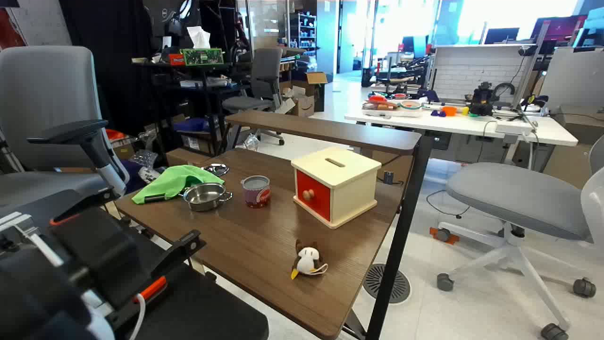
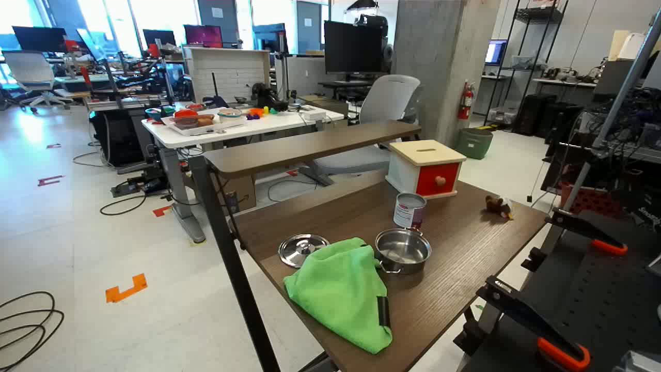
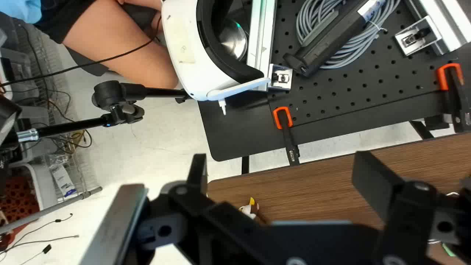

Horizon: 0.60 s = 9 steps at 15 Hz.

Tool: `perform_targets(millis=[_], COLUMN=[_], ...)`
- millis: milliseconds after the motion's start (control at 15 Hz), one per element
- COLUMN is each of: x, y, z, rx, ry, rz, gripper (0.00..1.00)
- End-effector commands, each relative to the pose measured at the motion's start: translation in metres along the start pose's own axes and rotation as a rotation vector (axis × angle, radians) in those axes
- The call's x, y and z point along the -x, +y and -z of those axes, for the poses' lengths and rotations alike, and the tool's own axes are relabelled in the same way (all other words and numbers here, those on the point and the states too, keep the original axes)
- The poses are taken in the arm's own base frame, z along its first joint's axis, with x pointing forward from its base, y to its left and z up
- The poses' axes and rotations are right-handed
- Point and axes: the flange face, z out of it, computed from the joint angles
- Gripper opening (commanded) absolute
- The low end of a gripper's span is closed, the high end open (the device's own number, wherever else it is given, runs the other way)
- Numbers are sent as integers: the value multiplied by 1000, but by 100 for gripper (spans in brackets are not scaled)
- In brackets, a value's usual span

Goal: Move the can to the left of the brown doll

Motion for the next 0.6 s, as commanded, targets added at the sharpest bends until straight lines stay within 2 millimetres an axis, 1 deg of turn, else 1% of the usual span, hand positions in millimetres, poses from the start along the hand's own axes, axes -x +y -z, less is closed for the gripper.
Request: perform_targets(millis=[0, 133, 333, 533], x=[0, -7, -20, -44], y=[0, -5, -21, -40], z=[1, 0, 3, 1], rx=[0, -39, -190, -251], ry=[0, 32, 79, 137], rz=[0, -48, -151, -219], gripper=[100, 100, 100, 100])
